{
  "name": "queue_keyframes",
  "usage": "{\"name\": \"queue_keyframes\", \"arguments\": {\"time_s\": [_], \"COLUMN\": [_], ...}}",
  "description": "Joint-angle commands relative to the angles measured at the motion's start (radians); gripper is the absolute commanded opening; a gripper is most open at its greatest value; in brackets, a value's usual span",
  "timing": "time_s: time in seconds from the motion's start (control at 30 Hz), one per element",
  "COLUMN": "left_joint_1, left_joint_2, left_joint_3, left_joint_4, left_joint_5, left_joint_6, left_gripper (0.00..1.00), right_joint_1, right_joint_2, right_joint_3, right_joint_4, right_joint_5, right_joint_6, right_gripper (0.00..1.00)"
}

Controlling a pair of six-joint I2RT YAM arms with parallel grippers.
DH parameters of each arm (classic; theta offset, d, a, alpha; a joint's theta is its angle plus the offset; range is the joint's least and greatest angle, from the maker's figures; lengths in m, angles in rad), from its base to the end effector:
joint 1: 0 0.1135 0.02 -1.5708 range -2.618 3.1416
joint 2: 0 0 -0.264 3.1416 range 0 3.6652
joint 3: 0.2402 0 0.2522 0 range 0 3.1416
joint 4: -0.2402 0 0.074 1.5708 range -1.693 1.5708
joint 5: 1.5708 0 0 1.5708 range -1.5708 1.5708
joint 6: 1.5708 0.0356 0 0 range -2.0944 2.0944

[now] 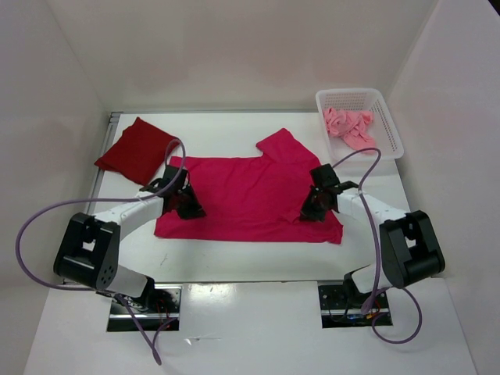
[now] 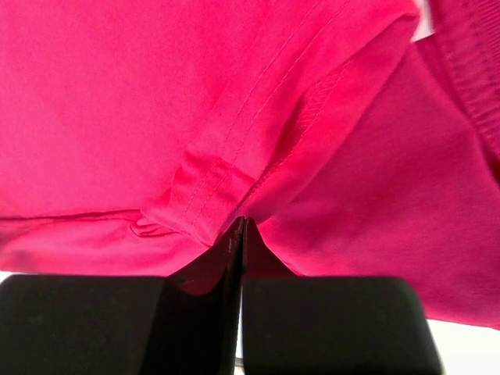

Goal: Fold and stack the t-shirts
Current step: Fold the flattened tshirt in 1/3 of the way

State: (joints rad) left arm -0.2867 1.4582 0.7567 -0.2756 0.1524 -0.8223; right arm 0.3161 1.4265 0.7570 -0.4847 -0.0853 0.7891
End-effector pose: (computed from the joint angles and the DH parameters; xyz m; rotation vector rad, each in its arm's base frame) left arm 0.2644 -0.0836 0.1731 -0.6419 2.5735 -0.5992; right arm 0.2420 0.0824 0.1697 0.6320 2.7300 0.4127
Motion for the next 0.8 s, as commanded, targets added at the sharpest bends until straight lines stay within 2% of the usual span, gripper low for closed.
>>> {"name": "queue_keyframes", "arguments": {"time_s": [0.0, 0.4, 0.77], "left_joint_1": [0.003, 0.003, 0.003], "left_joint_2": [-0.080, -0.111, -0.121], "left_joint_3": [-0.023, -0.077, -0.086], "left_joint_4": [0.010, 0.019, 0.020], "left_joint_5": [-0.013, -0.014, -0.014], "left_joint_6": [-0.023, -0.041, -0.041], "left_gripper": [0.17, 0.19, 0.20], "right_joint_1": [0.041, 0.051, 0.051], "right_joint_2": [-0.024, 0.050, 0.261], "right_joint_3": [-0.034, -0.035, 0.257], "right_joint_4": [-0.003, 0.032, 0.104], "right_joint_5": [0.039, 0.029, -0.007], "right_joint_6": [0.030, 0.045, 0.036], "right_gripper": [0.00, 0.00, 0.00]}}
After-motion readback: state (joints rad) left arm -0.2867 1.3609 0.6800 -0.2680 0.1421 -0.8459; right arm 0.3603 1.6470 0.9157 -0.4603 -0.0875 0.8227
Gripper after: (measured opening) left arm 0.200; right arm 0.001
